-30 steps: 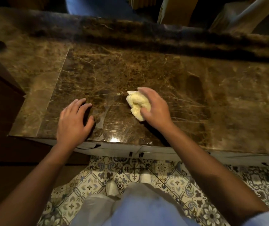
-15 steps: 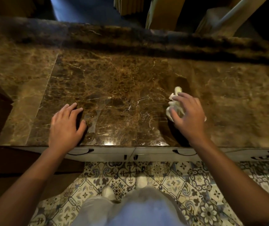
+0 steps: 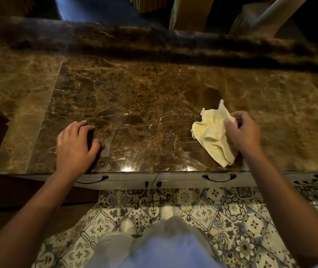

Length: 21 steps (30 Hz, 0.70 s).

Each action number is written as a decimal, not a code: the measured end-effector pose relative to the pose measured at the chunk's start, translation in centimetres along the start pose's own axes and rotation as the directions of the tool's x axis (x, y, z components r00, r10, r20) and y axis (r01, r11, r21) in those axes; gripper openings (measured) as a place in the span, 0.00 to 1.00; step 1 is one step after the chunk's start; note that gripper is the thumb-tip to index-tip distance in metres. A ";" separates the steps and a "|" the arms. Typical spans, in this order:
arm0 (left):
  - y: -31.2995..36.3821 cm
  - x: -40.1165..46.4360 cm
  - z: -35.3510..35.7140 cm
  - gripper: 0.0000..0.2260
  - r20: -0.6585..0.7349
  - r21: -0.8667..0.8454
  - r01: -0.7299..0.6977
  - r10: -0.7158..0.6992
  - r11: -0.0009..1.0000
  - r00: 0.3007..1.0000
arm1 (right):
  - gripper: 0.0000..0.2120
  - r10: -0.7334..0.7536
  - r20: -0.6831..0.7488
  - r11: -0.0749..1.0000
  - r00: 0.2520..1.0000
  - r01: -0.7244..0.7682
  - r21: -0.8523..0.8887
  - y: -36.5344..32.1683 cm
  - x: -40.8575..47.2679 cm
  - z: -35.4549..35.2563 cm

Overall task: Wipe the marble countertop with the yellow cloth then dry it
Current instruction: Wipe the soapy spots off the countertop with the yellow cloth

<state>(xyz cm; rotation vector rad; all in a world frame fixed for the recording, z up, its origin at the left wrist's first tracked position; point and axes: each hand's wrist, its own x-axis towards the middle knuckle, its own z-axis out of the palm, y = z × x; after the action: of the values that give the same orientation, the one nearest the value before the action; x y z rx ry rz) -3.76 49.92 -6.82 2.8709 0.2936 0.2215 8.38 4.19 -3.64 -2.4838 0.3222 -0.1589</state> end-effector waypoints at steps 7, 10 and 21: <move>1.3 0.6 0.6 0.18 -0.054 0.018 0.038 -0.037 0.999 0.998 | 0.19 -0.102 -0.236 0.967 0.967 0.040 -0.253 0.0 0.9 -1.2; 1.2 0.7 0.9 0.17 -0.059 0.016 0.040 -0.039 0.999 0.997 | 0.20 -0.385 -0.008 0.893 0.923 0.370 -0.257 -1.0 -2.6 1.0; 1.3 0.7 0.8 0.17 -0.051 -0.006 0.030 -0.030 1.000 0.998 | 0.31 -0.297 0.148 0.854 0.943 0.332 -0.401 -0.4 -3.9 4.3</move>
<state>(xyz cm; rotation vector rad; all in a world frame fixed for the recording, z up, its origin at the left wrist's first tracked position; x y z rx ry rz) -2.74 48.69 -7.15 2.8566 0.3452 0.2893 5.52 7.96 -6.96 -2.9535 -0.1063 -0.1322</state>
